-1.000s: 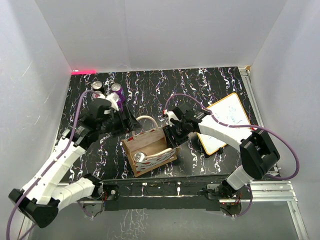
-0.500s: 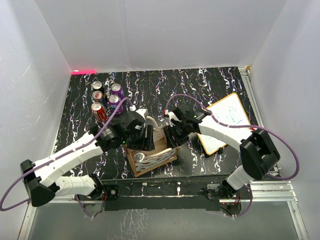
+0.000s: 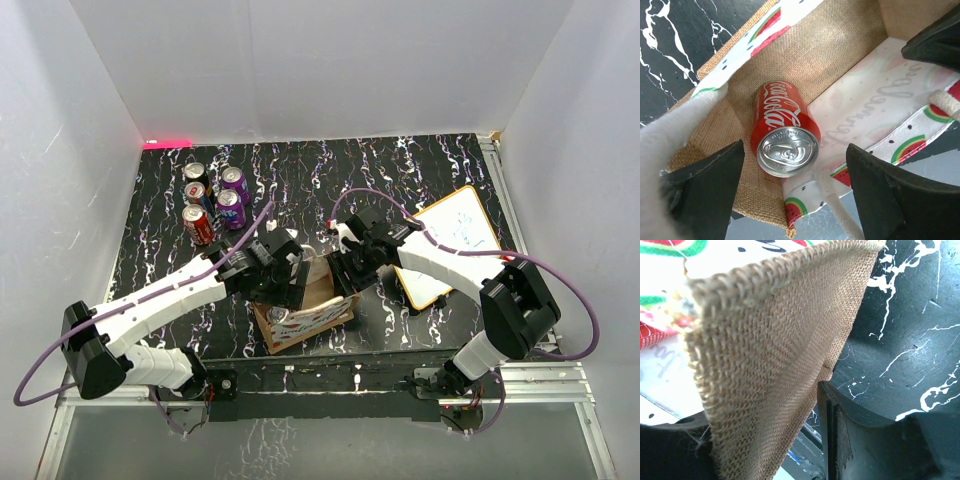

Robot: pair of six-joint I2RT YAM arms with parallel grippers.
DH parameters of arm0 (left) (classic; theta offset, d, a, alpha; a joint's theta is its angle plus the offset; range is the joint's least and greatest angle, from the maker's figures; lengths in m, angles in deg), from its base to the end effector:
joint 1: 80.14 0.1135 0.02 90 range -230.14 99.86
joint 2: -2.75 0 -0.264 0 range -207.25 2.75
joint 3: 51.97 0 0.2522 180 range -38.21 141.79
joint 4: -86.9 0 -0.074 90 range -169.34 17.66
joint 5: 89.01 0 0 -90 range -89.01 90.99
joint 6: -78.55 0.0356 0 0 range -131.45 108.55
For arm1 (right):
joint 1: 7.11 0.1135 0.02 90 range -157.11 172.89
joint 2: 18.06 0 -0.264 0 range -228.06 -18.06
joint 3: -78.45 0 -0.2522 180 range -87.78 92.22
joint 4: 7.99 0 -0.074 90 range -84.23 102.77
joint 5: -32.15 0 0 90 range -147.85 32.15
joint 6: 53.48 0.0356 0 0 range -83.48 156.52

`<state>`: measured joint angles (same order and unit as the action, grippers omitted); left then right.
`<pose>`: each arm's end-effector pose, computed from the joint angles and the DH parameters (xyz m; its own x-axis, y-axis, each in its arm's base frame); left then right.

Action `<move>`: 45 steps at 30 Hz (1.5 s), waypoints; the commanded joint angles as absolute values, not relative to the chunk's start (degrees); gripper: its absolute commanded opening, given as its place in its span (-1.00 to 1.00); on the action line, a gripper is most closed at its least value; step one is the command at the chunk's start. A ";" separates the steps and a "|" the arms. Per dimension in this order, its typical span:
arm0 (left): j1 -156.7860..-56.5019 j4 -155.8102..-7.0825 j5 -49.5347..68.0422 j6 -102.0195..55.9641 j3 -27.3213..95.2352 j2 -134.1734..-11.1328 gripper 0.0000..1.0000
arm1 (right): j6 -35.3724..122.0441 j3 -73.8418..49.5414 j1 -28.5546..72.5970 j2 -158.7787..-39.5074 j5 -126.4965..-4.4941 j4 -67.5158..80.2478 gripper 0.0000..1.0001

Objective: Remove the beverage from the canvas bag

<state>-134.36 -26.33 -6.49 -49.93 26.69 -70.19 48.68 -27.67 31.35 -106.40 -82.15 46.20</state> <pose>0.1478 -0.1972 0.2954 -0.8781 0.1632 -0.4498 0.2825 0.9355 -0.2120 0.2221 0.1951 0.2153 -0.8571 -0.4356 -0.2752 -0.5152 0.7286 0.4514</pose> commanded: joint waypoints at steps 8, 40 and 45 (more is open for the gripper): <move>-134.59 -24.12 -2.87 -46.40 24.07 -69.86 0.66 | 48.56 -27.44 30.88 -104.63 -82.70 44.49 -0.01; -134.55 -22.06 -3.56 -46.93 23.25 -76.92 -0.21 | 47.92 -27.53 30.87 -105.16 -83.07 43.43 -0.01; -134.58 -19.26 -3.46 -45.34 31.29 -77.73 -0.44 | 48.08 -27.66 30.90 -105.14 -83.25 43.05 -0.01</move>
<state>-134.38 -25.00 -4.13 -47.33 24.29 -78.59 48.73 -27.67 31.35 -106.40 -83.35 44.73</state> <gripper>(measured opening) 0.639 0.495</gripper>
